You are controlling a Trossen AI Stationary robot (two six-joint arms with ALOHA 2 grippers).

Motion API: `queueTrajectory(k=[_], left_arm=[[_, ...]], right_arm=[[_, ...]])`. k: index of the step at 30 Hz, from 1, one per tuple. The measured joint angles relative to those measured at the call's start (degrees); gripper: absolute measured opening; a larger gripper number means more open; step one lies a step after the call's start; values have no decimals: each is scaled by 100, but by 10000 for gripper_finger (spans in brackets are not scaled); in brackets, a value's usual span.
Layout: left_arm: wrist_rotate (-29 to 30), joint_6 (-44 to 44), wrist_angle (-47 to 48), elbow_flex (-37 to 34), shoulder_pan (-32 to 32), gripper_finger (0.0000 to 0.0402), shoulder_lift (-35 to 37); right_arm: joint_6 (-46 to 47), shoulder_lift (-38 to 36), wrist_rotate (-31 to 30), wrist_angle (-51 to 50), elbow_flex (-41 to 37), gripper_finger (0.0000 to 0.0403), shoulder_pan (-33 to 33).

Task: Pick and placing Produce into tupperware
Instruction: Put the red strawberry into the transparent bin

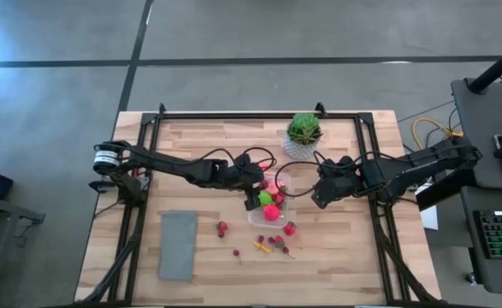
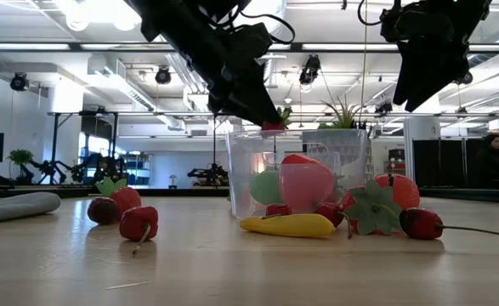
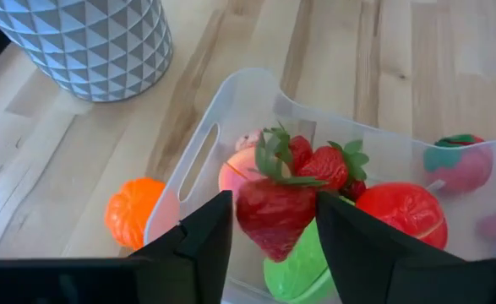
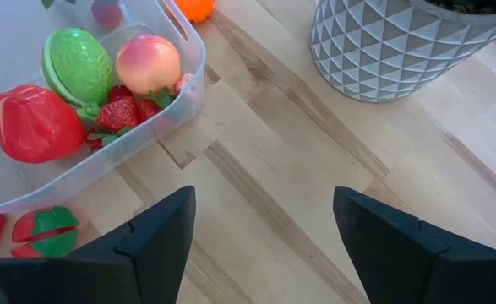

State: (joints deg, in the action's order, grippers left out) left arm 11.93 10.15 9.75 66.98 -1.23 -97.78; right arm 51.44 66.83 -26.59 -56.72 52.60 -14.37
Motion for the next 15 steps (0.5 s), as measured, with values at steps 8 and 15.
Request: queueTrajectory(k=[8,15], left_arm=[[10,-204,30,-5,0,212,0],[315,-943,1049,-3,2,217,229]], right_arm=[[1,0,-1,11,-1,273,0],[2,0,-2,10,-2,270,0]])
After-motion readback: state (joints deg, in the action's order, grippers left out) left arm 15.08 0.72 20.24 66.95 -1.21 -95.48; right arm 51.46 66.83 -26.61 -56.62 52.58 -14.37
